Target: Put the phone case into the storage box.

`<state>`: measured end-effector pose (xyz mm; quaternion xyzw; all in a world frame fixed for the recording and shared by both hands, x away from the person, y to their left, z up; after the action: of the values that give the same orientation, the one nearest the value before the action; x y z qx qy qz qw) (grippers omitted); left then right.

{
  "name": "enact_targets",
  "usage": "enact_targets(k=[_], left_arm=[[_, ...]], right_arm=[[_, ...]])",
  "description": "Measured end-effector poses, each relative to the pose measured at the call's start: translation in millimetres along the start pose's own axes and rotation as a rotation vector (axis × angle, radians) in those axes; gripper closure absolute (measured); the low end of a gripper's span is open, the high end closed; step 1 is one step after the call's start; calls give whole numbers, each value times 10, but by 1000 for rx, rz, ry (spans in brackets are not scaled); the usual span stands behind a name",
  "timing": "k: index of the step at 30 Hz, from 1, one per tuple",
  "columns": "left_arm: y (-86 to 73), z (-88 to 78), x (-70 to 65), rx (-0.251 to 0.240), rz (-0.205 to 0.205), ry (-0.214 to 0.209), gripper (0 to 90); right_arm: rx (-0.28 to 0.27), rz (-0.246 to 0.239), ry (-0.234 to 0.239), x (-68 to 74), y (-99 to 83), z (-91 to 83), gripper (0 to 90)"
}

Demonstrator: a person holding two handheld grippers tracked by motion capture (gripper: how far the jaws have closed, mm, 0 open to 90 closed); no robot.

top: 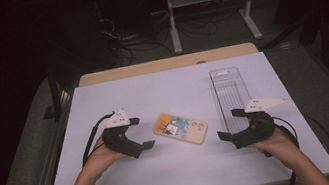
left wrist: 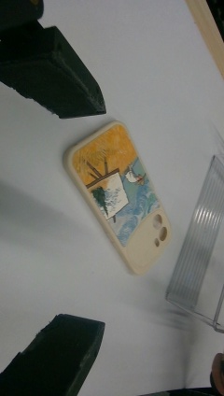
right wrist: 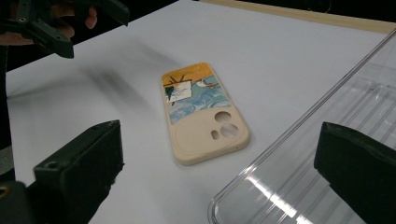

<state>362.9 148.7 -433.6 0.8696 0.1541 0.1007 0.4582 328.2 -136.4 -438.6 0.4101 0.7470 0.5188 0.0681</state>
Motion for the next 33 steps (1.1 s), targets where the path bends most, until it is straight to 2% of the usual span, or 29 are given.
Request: enact_targets(k=[9, 11, 15, 22, 25, 27, 28, 32, 33], left_arm=[[66, 59, 84, -7, 11, -4, 0], [85, 65, 105, -12, 2, -4, 0], [128, 77, 167, -38, 0, 6, 33], [182, 146, 266, -39, -10, 7, 69], [200, 180, 295, -40, -10, 8, 140], [222, 219, 318, -40, -14, 8, 153], [224, 230, 334, -34, 1, 8, 174], [238, 273, 363, -32, 2, 16, 295], [246, 302, 382, -29, 4, 30, 328]], right_arm=[[0, 6, -2, -2, 1, 0, 10], [0, 7, -2, -4, 2, 1, 10], [0, 2, -4, -4, 0, 2, 10], [0, 1, -6, -4, 0, 3, 10], [1, -8, -3, -2, -3, 2, 10], [1, -8, -3, -2, -3, 3, 10], [1, -8, -3, -2, -3, 3, 10], [2, -10, -6, -1, -5, 3, 10], [2, -10, -6, -1, -5, 3, 10]])
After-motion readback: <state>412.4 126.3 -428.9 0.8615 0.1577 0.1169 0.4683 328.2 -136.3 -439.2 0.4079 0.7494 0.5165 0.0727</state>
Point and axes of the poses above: each handheld gripper's, and its own axes: z roughly forward along the jaws, y roughly out of its top, x roughly to its left, the point moved 8 cm from there along z, roughly forward along the jaws, and after that the axes turned 8 degrees about z, right-handed, at the moved point
